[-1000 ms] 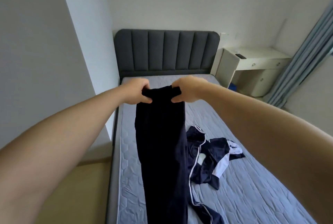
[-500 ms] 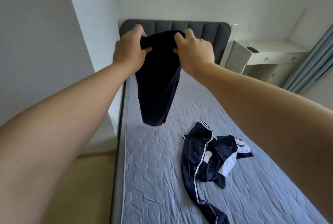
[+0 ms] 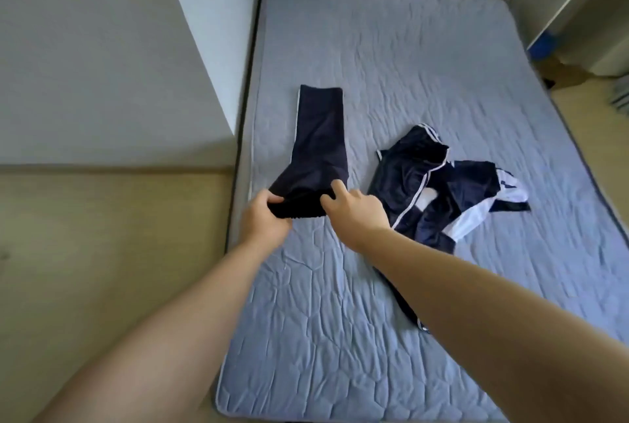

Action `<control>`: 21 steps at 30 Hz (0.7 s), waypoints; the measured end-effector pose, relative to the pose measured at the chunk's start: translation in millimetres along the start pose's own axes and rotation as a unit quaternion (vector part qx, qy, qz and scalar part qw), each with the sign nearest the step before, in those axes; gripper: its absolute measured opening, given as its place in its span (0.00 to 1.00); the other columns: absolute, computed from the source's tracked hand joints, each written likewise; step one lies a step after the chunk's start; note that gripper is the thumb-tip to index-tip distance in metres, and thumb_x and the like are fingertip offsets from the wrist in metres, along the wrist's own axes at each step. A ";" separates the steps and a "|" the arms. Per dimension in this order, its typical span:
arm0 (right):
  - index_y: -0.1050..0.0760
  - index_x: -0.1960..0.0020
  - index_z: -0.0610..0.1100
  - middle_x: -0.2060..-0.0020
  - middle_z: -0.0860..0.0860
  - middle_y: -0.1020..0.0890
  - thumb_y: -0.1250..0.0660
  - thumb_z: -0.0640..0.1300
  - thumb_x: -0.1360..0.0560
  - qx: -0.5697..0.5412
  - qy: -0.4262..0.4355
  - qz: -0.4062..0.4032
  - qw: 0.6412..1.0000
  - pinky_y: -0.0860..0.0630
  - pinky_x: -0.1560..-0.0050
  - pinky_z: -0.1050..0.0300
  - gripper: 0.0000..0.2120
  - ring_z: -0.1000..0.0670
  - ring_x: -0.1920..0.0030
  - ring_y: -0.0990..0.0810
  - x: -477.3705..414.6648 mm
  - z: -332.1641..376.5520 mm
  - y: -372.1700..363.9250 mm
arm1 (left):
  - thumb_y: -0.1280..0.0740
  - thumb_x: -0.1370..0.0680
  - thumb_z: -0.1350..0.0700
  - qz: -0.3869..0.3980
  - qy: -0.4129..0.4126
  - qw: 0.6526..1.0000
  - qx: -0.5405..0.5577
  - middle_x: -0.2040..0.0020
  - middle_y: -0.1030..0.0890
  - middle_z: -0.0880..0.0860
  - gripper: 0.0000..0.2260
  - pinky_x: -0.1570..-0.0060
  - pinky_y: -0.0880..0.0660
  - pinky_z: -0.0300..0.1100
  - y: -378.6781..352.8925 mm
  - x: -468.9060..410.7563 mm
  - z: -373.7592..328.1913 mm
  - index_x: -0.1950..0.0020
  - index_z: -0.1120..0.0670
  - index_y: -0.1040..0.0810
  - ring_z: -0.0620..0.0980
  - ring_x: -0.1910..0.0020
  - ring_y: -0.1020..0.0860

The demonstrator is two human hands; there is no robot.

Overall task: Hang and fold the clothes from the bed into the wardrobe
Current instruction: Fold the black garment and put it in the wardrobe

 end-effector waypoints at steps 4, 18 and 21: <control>0.28 0.44 0.43 0.43 0.44 0.32 0.39 0.33 0.26 -0.001 0.060 0.114 0.992 0.40 0.69 0.52 0.12 0.45 0.62 0.34 26.1 41.2 -153.4 | 0.25 0.33 0.47 0.039 0.165 0.986 0.009 0.61 0.20 0.43 0.11 0.67 0.31 0.38 -70.1 24.4 147.1 0.56 0.47 0.22 0.41 0.63 0.22; 0.28 0.54 0.43 0.39 0.43 0.34 0.42 0.34 0.25 -0.001 0.097 0.188 0.977 0.36 0.57 0.53 0.07 0.47 0.59 0.35 95.2 107.5 -370.4 | 0.23 0.28 0.56 0.027 0.335 0.940 0.058 0.42 0.23 0.51 0.27 0.44 0.22 0.49 -174.5 81.7 373.0 0.32 0.54 0.31 0.52 0.47 0.21; 0.25 0.47 0.43 0.39 0.42 0.35 0.40 0.34 0.26 -0.008 0.094 0.210 0.973 0.33 0.54 0.54 0.11 0.47 0.54 0.33 111.1 120.8 -399.1 | 0.25 0.27 0.61 0.045 0.351 0.930 0.098 0.41 0.19 0.53 0.24 0.41 0.22 0.53 -187.8 94.3 392.2 0.33 0.55 0.27 0.53 0.45 0.19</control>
Point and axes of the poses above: each hand's wrist, its own x-axis away from the middle knuckle, its own y-axis out of the back of the hand, z = x × y, the point moved 9 cm from there along -x, towards the middle knuckle
